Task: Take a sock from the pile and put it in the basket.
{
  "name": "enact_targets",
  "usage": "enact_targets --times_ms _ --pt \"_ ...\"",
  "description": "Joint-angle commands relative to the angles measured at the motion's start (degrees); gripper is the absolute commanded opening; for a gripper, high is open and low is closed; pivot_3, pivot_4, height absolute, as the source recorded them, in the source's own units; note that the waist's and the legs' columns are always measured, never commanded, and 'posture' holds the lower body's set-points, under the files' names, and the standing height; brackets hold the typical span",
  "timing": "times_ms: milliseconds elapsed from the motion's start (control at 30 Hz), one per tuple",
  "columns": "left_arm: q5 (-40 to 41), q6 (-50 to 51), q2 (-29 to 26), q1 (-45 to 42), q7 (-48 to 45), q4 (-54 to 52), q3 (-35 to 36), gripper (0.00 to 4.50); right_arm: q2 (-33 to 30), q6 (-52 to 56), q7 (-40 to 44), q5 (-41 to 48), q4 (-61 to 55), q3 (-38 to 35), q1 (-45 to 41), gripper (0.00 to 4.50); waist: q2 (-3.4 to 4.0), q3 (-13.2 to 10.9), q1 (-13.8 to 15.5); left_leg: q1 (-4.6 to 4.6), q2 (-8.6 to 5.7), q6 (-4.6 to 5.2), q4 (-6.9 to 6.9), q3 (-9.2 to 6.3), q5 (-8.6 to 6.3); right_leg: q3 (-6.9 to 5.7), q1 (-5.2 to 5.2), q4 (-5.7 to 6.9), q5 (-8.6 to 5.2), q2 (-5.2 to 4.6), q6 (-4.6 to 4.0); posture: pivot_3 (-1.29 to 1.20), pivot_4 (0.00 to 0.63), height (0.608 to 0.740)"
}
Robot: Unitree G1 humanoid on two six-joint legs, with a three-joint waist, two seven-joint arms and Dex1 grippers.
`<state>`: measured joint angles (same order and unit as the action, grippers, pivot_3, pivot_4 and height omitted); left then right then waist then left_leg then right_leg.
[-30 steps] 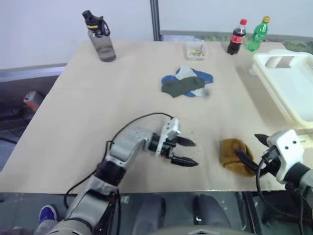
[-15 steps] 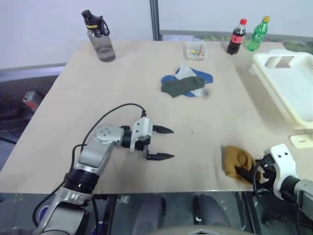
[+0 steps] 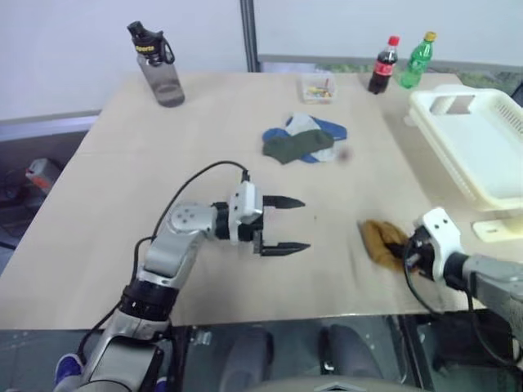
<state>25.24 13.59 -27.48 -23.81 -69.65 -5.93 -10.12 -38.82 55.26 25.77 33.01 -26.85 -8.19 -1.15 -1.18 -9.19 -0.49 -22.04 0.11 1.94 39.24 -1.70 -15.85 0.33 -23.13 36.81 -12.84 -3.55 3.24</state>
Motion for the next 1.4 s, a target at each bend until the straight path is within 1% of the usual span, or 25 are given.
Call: enact_targets --times_ms 33,133,167,233,300,400,500,633,733,800,833,867,933,967,1067,1133,1200,1233,1267,1333,1400 --pt "3.44 3.70 0.36 -0.90 1.35 -3.21 1.40 4.42 2.67 -1.21 -0.81 3.25 2.01 -6.99 -4.23 0.04 0.24 -0.14 -0.01 -0.02 0.00 0.00 -0.06 0.00 0.00 0.01 -0.03 0.00 0.18 0.01 0.02 0.00 0.150 0.740" --pt "4.19 4.82 1.85 -0.77 3.90 -3.97 1.95 4.42 3.60 -1.50 -2.30 5.74 5.17 -13.12 -10.18 0.04 0.44 -0.28 -0.01 -0.15 -0.03 0.00 -0.09 0.04 0.00 0.06 -0.18 0.01 0.22 0.03 0.07 0.00 0.150 0.740" --pt "3.80 4.47 2.69 -0.94 4.97 -3.94 1.89 4.42 3.45 -1.97 -4.34 6.31 8.46 -16.38 -14.60 0.04 0.46 -0.29 0.00 -0.23 -0.04 0.00 -0.09 0.08 0.00 0.10 -0.25 0.01 0.23 0.02 0.07 0.00 0.150 0.740" --pt "2.88 3.92 6.29 -2.35 9.61 -2.97 2.09 4.42 2.45 -3.06 -8.24 6.36 15.92 -21.45 -23.01 0.04 0.57 -0.40 -0.13 -0.42 -0.05 0.00 -0.06 0.11 0.00 0.14 -0.43 0.02 0.24 0.02 0.07 0.00 0.150 0.740" --pt "2.02 2.85 9.37 -3.74 13.23 -1.80 2.44 4.42 0.90 -4.54 -11.33 4.78 24.19 -24.18 -29.98 0.04 0.68 -0.48 0.24 -0.49 -0.19 0.01 -0.01 0.22 0.01 0.28 -0.51 0.01 0.34 -0.05 0.22 0.00 0.150 0.740" --pt "0.97 1.52 12.93 -5.76 17.41 0.16 3.24 4.42 -2.43 -8.65 -13.34 -0.40 38.30 -23.07 -38.17 0.04 0.67 -0.48 0.63 -0.53 -0.39 0.02 -0.07 0.22 0.01 0.14 -0.50 -0.04 0.35 -0.06 0.22 0.00 0.150 0.740" --pt "0.25 0.49 14.82 -7.26 19.99 1.26 3.69 4.42 -4.71 -14.90 -12.30 -6.13 53.78 -19.13 -44.89 0.04 0.69 -0.47 0.29 -0.57 -0.38 0.01 -0.15 0.39 0.01 0.16 -0.53 -0.07 0.35 -0.04 0.21 0.00 0.150 0.740" --pt "0.24 0.65 15.90 -8.19 21.76 1.71 4.28 4.42 -5.78 -24.74 -13.79 -11.80 75.47 -17.02 -53.81 0.04 0.74 -0.51 -0.36 -0.62 -0.39 0.06 -0.17 0.76 -0.02 0.48 -0.69 -0.09 0.35 -0.09 0.23 0.00 0.150 0.740" --pt "0.16 0.69 15.98 -8.17 21.88 1.31 4.00 4.42 -6.69 -32.65 -15.58 -14.31 89.53 -17.19 -57.71 0.04 0.77 -0.52 -0.43 -0.60 -0.39 0.12 -0.24 0.91 -0.05 0.59 -0.74 -0.09 0.36 -0.10 0.24 0.00 0.150 0.740" --pt "0.27 1.26 15.80 -7.81 21.65 0.48 3.64 4.42 -7.32 -34.89 -15.00 -15.24 93.96 -16.94 -58.80 0.93 0.77 -0.53 -0.31 -0.62 -0.37 0.13 -0.26 0.92 -0.06 0.58 -0.76 -0.15 0.35 -0.09 0.24 0.00 0.150 0.740" --pt "0.56 1.93 15.65 -7.67 21.52 0.01 3.50 4.42 -7.61 -35.62 -14.67 -15.78 95.24 -16.66 -59.21 1.22 0.77 -0.53 -0.28 -0.64 -0.37 0.14 -0.26 0.93 -0.07 0.59 -0.77 -0.17 0.35 -0.09 0.24 0.00 0.150 0.740" --pt "0.84 2.58 15.37 -7.58 21.23 -0.39 3.37 4.42 -7.96 -35.94 -13.76 -16.28 95.79 -16.21 -59.55 1.67 0.77 -0.53 -0.30 -0.66 -0.37 0.15 -0.26 0.94 -0.07 0.60 -0.77 -0.19 0.36 -0.09 0.25 0.00 0.150 0.740" --pt "2.10 4.74 14.88 -7.33 20.64 -1.29 3.37 4.42 -8.77 -35.58 -12.40 -16.69 95.39 -15.79 -59.80 2.82 0.77 -0.53 -0.33 -0.67 -0.38 0.19 -0.26 1.03 -0.10 0.68 -0.77 -0.26 0.39 -0.10 0.30 0.00 0.150 0.740" --pt "2.39 5.29 14.75 -7.27 20.53 -1.56 3.45 4.42 -9.18 -34.73 -11.91 -16.55 94.60 -15.86 -59.67 2.99 0.77 -0.53 -0.35 -0.67 -0.37 0.19 -0.26 1.05 -0.10 0.69 -0.77 -0.26 0.40 -0.10 0.31 0.00 0.150 0.740" --pt "2.73 5.94 14.47 -7.34 20.82 -2.00 3.75 4.42 -9.87 -30.23 -11.12 -14.08 88.77 -17.83 -58.26 4.34 0.78 -0.53 -0.34 -0.66 -0.37 0.21 -0.26 1.09 -0.11 0.74 -0.77 -0.28 0.43 -0.10 0.37 0.00 0.150 0.740" --pt "2.89 7.05 14.26 -7.43 21.87 -1.88 4.20 4.42 -9.71 -25.76 -12.30 -11.38 78.30 -20.30 -54.69 4.34 0.79 -0.53 -0.28 -0.66 -0.37 0.22 -0.26 1.09 -0.11 0.76 -0.79 -0.27 0.43 -0.09 0.37 0.00 0.150 0.740" --pt "2.33 6.70 13.54 -7.14 21.85 -1.70 4.44 4.42 -8.28 -21.25 -14.14 -8.68 61.53 -22.89 -48.02 4.34 0.79 -0.53 -0.19 -0.67 -0.36 0.22 -0.26 1.05 -0.11 0.72 -0.80 -0.24 0.43 -0.09 0.38 0.00 0.150 0.740" --pt "0.40 5.38 12.71 -6.79 22.03 -1.30 3.94 4.42 -6.44 -21.31 -13.73 -6.58 51.51 -24.39 -43.70 4.34 0.80 -0.52 0.01 -0.68 -0.35 0.22 -0.28 1.02 -0.11 0.70 -0.81 -0.25 0.43 -0.09 0.38 0.00 0.150 0.740" --pt "-1.57 3.42 11.93 -6.40 22.08 -0.84 3.48 4.42 -5.63 -20.23 -13.31 -5.82 42.17 -24.33 -39.12 4.34 0.82 -0.51 0.09 -0.73 -0.34 0.22 -0.28 0.96 -0.11 0.64 -0.83 -0.24 0.43 -0.09 0.38 0.00 0.150 0.740" --pt "-1.56 3.34 10.47 -5.29 21.22 -0.68 3.85 4.42 -4.96 -14.81 -8.54 0.16 22.68 -23.70 -28.23 4.34 0.89 -0.47 0.07 -0.75 -0.31 0.21 -0.29 0.85 -0.12 0.60 -0.85 -0.20 0.43 -0.08 0.39 0.00 0.150 0.740" --pt "-1.79 3.28 7.93 -3.80 19.99 -1.61 4.46 4.42 -5.04 -14.23 -5.42 1.51 7.84 -22.03 -18.08 4.43 0.90 -0.47 -0.07 -0.74 -0.31 0.22 -0.35 0.58 -0.13 0.63 -0.89 -0.18 0.42 -0.09 0.40 0.00 0.150 0.740"
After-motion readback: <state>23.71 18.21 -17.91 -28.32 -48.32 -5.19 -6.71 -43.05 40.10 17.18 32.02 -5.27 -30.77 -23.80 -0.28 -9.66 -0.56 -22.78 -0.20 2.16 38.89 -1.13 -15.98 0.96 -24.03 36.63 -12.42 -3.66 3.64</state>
